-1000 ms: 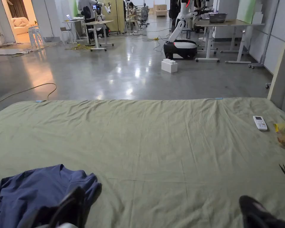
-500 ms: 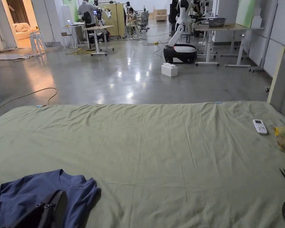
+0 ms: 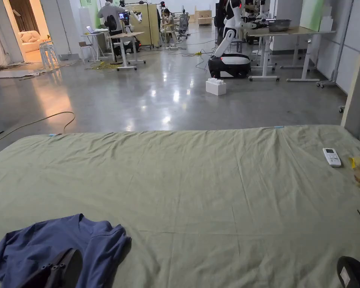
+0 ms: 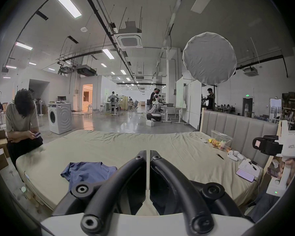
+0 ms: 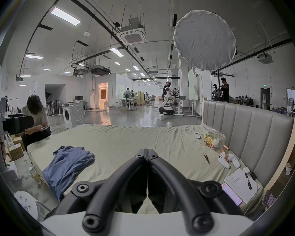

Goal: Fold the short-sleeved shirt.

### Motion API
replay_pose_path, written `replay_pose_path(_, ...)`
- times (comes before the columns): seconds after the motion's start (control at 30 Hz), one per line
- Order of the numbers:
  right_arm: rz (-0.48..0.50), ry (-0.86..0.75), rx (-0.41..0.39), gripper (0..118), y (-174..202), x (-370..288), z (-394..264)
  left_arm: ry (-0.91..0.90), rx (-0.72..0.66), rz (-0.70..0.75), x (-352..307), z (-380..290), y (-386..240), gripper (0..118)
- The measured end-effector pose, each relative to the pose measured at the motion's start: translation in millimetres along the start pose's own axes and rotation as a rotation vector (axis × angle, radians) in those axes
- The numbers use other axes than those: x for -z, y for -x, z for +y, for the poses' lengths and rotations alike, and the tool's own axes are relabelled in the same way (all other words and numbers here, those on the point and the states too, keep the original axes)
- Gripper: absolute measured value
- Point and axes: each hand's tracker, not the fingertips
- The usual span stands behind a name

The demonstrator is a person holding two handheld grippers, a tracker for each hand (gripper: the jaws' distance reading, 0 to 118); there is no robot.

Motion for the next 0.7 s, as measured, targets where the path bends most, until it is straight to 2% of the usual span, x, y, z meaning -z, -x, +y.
replay_pose_path(0.1,0.012,0.017,0.020,1,-1,0,-4,0.040,-0.131,-0.049,8,-12,22,3)
replay_pose_path(0.27,0.016,0.084,0.025,1,0,2,-22,0.130,-0.137,0.043,34,-28,68,19)
replay_pose_path(0.33,0.016,0.144,0.049,1,-1,7,-35,0.186,-0.181,0.063,54,-33,89,23)
replay_pose_path(0.4,0.018,0.206,0.076,1,-1,14,-47,0.244,-0.226,0.067,81,-43,111,35)
replay_pose_path(0.43,0.014,0.229,0.080,1,0,16,-52,0.272,-0.245,0.063,97,-49,122,46)
replay_pose_path(0.47,0.010,0.251,0.081,1,1,19,-56,0.329,-0.242,0.039,117,-55,130,68)
replay_pose_path(0.53,0.010,0.285,0.071,1,3,25,-64,0.419,-0.268,0.051,155,-72,148,93)
replay_pose_path(0.57,0.006,0.318,0.059,1,5,29,-67,0.420,-0.285,0.080,173,-81,157,99)
replay_pose_path(0.7,-0.005,0.405,-0.005,1,12,45,-78,0.541,-0.253,0.200,252,-117,191,99)
